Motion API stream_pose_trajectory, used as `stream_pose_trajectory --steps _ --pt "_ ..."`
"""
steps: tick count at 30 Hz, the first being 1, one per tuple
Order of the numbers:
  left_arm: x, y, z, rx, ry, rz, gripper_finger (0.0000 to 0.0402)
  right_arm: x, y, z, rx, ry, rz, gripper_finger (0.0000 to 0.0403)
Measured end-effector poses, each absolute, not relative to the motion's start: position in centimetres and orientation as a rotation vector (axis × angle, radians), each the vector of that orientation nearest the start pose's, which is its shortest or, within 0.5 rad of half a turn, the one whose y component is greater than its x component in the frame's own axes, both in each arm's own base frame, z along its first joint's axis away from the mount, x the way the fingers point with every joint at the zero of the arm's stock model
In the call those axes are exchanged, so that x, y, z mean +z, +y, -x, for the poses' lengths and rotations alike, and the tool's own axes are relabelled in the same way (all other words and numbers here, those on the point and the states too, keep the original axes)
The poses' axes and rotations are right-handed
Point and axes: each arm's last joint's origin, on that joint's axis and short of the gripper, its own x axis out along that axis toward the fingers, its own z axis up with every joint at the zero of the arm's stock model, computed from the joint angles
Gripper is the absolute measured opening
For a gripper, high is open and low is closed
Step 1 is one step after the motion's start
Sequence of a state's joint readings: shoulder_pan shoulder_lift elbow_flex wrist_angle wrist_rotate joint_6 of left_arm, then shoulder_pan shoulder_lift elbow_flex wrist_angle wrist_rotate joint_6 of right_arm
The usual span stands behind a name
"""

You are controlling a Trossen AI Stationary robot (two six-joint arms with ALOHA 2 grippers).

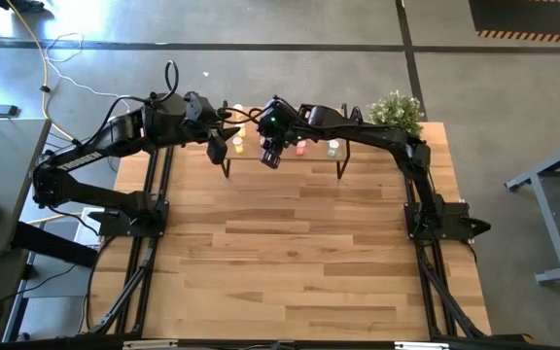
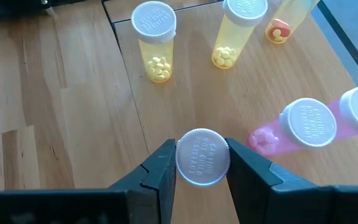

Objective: Pick and place medicine bottles onto shelf by color
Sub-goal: Put the purple pill bottle on the shelf aligned with other purple pill bottles, then return to Home Position

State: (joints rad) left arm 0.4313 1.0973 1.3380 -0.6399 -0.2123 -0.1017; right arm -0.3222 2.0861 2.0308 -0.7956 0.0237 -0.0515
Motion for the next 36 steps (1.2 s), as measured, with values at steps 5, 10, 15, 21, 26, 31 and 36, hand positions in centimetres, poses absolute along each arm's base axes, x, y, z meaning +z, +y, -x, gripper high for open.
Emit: stream_pose_trajectory --steps 5,10,15,21,26,31,36 --pt "41.8 9.4 -19.0 0.655 0.371 0.141 0.0216 30.7 -14.7 -43.8 -0.303 0.853 -0.081 0.0120" --pt "41.8 9.4 -19.0 0.655 0.371 0.141 0.0216 30.4 -14.7 -43.8 -0.305 0.863 -0.090 0.0150" --pt "41.8 9.4 -19.0 0.655 0.371 0.141 0.0216 30.5 -14.8 -43.8 -0.318 0.858 -0.085 0.0172" --pt "41.8 9.4 -19.0 0.655 0.371 0.141 0.0216 30.7 -15.0 -43.7 -0.338 0.860 -0.079 0.0173" --pt "41.8 9.4 -19.0 0.655 0.371 0.141 0.0216 32.0 -15.0 -43.6 -0.341 0.832 -0.075 0.0173" --pt "41.8 9.4 -19.0 0.655 0.371 0.141 0.0216 33.0 -14.9 -43.4 -0.341 0.826 -0.074 0.0173" --pt "41.3 9.3 -18.7 0.661 0.422 0.169 0.0216 34.7 -14.7 -43.0 -0.352 0.811 -0.103 0.0173"
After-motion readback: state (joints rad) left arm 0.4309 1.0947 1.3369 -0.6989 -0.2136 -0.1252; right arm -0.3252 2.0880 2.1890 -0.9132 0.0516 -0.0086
